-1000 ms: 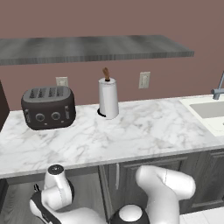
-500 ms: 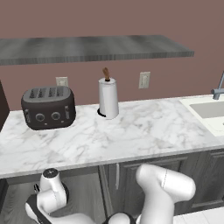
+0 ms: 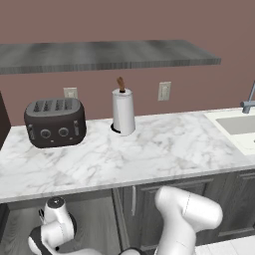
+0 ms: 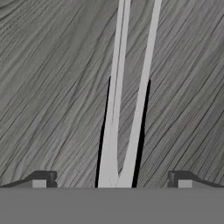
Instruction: Take the tongs from the drawer on the left and place them on the dining counter next to the tray containing the kebab skewer.
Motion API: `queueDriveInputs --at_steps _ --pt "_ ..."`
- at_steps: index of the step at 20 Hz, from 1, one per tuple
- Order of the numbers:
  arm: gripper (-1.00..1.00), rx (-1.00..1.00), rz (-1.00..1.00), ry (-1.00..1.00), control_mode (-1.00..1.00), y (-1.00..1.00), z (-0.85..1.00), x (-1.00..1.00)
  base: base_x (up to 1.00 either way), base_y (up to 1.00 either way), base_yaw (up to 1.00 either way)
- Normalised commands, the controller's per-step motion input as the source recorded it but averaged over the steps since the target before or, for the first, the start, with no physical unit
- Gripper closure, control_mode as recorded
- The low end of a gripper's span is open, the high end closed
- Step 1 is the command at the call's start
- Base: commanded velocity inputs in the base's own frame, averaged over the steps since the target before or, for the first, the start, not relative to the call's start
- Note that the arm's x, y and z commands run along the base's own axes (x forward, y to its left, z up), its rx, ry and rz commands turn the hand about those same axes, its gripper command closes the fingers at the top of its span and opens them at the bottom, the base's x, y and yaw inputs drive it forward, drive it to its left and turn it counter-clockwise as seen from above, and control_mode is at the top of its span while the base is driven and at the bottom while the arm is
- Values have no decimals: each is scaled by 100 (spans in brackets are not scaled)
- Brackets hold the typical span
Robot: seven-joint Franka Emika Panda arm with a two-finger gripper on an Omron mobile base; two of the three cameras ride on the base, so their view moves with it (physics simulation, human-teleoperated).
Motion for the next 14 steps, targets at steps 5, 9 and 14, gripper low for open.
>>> queueDriveInputs --at_steps 5,9,14 --pt "-100 0 0 0 -100 14 -31 0 0 0 0" --pt "100 0 0 5 -100 19 -39 -2 0 0 0" --pt "100 0 0 20 -100 6 -28 -28 0 0 0"
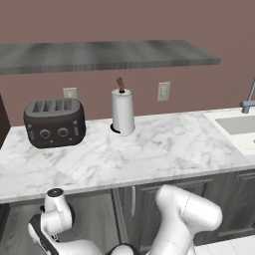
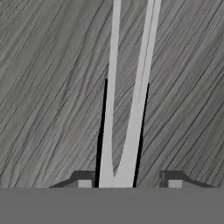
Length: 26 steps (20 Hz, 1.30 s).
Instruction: Take the tongs from the drawer on the left and place them on the dining counter next to the tray containing the kebab skewer.
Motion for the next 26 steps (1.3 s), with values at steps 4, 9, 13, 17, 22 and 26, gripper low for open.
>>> queueDriveInputs --at_steps 4,9,13,17,22,26 --pt "100 0 0 12 -100 1 -27 -34 0 0 0" --pt "100 -1 0 -12 -100 10 -1 -50 0 0 0" --pt "100 -3 0 -25 -100 7 33 -59 0 0 0" --pt "100 -1 0 -19 -100 0 67 -47 0 0 0" --pt "100 0 0 -6 -100 -3 80 -23 0 0 0" --pt "100 0 0 -4 -100 -8 71 -27 0 0 0"
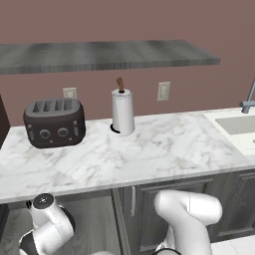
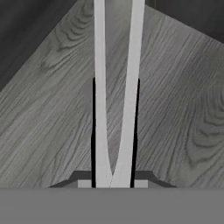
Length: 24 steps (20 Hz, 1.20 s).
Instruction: Take the tongs from the drawer on the left and place them on the dining counter next to the tray containing the kebab skewer.
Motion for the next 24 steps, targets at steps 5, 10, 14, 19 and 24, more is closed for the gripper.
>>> queueDriveInputs --at_steps 5,10,14,19,24 --pt "100 0 0 -1 -100 -21 68 -26 0 0 0" --pt "100 0 0 0 -100 -51 70 -12 0 0 0" --pt "100 0 0 -1 -100 -69 77 -1 0 0 0" --pt "100 0 0 -5 -100 -74 81 0 0 0 0" --pt "100 0 -3 -6 -100 -77 80 0 0 0 0"
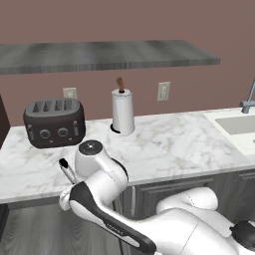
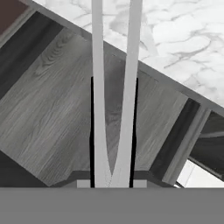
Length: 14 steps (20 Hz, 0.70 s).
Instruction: Take the tongs from the drawer on the left and place them on the dining counter next to the tray containing the kebab skewer.
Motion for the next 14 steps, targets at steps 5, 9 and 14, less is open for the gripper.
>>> queueDriveInputs --at_steps 5,9,14 --pt "100 2 -7 0 -100 -63 63 2 0 0 0" --pt "100 12 -2 11 -100 -47 18 30 0 0 0" --pt "100 19 0 4 -100 -56 10 36 0 0 0"
